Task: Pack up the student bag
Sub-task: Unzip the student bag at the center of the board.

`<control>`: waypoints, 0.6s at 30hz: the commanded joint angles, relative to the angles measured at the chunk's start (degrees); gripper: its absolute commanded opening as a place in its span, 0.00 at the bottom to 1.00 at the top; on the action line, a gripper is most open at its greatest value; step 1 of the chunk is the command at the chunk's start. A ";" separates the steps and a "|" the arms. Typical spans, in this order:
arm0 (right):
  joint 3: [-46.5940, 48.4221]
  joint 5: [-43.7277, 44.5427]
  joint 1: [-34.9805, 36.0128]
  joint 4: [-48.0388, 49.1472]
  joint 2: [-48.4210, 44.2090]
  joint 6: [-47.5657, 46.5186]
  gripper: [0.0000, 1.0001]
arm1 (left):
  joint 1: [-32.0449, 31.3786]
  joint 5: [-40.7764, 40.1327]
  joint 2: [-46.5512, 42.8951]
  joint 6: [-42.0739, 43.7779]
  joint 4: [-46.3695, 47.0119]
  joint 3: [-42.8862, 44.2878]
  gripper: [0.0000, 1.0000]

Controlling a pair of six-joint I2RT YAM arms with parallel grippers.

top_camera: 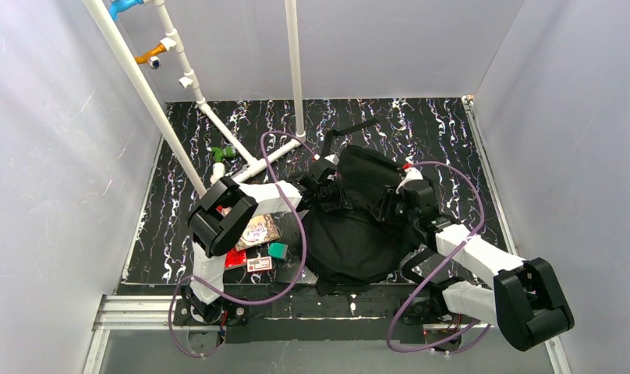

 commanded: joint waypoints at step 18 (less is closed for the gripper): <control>0.65 -12.82 0.03 1.74 9.15 -2.68 0.13 | 1.40 10.74 -8.03 -5.56 -9.06 0.88 0.59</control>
